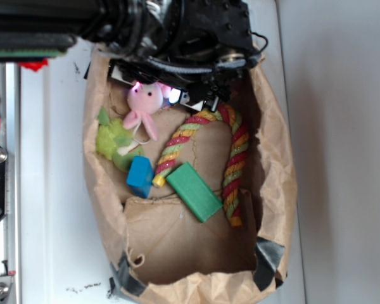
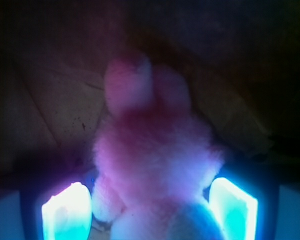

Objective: Grab the pink bunny.

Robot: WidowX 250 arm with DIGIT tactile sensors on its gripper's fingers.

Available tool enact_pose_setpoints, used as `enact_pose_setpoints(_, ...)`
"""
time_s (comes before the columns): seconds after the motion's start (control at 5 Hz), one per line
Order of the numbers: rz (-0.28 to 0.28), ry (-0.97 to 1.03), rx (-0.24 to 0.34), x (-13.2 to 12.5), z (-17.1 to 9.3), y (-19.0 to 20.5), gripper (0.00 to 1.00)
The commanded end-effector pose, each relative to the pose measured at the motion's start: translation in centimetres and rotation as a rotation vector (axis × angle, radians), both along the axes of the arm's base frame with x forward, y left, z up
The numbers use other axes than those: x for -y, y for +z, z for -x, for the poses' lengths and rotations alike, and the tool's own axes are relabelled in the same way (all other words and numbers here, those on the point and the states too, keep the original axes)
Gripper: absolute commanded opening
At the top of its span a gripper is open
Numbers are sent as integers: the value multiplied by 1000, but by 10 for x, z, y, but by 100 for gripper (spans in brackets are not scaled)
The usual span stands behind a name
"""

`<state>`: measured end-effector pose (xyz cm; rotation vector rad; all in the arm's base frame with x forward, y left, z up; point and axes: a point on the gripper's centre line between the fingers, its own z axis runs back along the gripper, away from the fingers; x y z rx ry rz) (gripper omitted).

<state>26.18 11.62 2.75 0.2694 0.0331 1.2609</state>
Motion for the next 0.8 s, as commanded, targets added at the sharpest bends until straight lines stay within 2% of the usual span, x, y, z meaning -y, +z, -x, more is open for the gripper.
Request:
enact_pose_setpoints(0.0,-11,-10,-11,-8,15,7,0)
enact_pose_setpoints(0.4,-19,-54,8,-6,22,13,0)
enact_pose_setpoints(0.6,-96,-185,70,-3,22,31,0)
